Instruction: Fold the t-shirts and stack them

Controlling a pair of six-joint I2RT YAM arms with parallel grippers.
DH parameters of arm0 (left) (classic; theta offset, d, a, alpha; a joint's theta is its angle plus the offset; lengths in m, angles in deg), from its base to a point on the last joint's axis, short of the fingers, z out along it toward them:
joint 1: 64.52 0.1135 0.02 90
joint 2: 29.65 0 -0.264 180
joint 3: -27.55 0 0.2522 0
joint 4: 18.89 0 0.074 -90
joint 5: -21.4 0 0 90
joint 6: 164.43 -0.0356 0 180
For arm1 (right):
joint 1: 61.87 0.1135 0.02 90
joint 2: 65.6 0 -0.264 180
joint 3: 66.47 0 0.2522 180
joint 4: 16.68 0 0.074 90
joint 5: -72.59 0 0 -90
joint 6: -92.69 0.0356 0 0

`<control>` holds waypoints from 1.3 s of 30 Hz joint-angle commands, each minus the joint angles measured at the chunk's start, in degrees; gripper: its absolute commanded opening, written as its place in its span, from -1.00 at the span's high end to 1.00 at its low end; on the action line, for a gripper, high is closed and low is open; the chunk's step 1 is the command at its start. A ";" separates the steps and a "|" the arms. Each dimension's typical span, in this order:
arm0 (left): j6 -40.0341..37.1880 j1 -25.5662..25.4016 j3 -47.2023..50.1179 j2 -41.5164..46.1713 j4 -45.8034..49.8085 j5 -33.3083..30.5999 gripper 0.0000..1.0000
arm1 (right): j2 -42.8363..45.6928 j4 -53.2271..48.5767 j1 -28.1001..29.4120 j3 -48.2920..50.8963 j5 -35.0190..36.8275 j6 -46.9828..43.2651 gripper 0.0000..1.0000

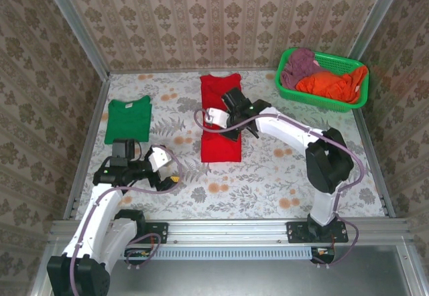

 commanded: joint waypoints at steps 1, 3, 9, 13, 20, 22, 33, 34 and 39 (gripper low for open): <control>0.65 0.12 0.79 0.05 -0.79 0.55 -1.00 | -3.34 -0.38 -1.56 -3.68 -1.80 -2.68 1.00; 0.74 0.15 0.79 -0.10 -1.00 0.60 -1.00 | -5.26 -0.85 -2.46 -5.85 -1.75 -2.80 1.00; 1.00 0.13 0.66 -0.24 -1.07 0.45 -1.00 | -9.45 -1.15 -3.84 -9.66 -2.27 -3.12 1.00; 1.39 0.15 0.62 -0.22 -1.12 0.62 -1.00 | -11.85 -1.10 -4.43 -10.45 -1.89 -3.24 1.00; 1.75 0.12 0.80 -0.33 -1.73 0.91 -1.00 | -14.80 0.23 -5.51 -12.17 -0.60 -2.57 1.00; 1.79 0.17 0.87 -0.46 -1.95 1.06 -1.00 | -15.58 0.59 -5.60 -13.16 -0.56 -2.29 1.00; 2.01 0.12 1.23 -0.42 -2.08 1.14 -1.00 | -20.50 0.19 -6.13 -19.07 0.14 -1.31 1.00; 2.05 0.13 1.21 -0.36 -2.04 1.16 -1.00 | -20.86 0.23 -6.13 -19.38 0.48 -1.15 1.00; 2.06 0.13 1.31 -0.33 -2.05 1.07 -1.00 | -21.99 1.16 -6.54 -19.80 2.78 0.25 1.00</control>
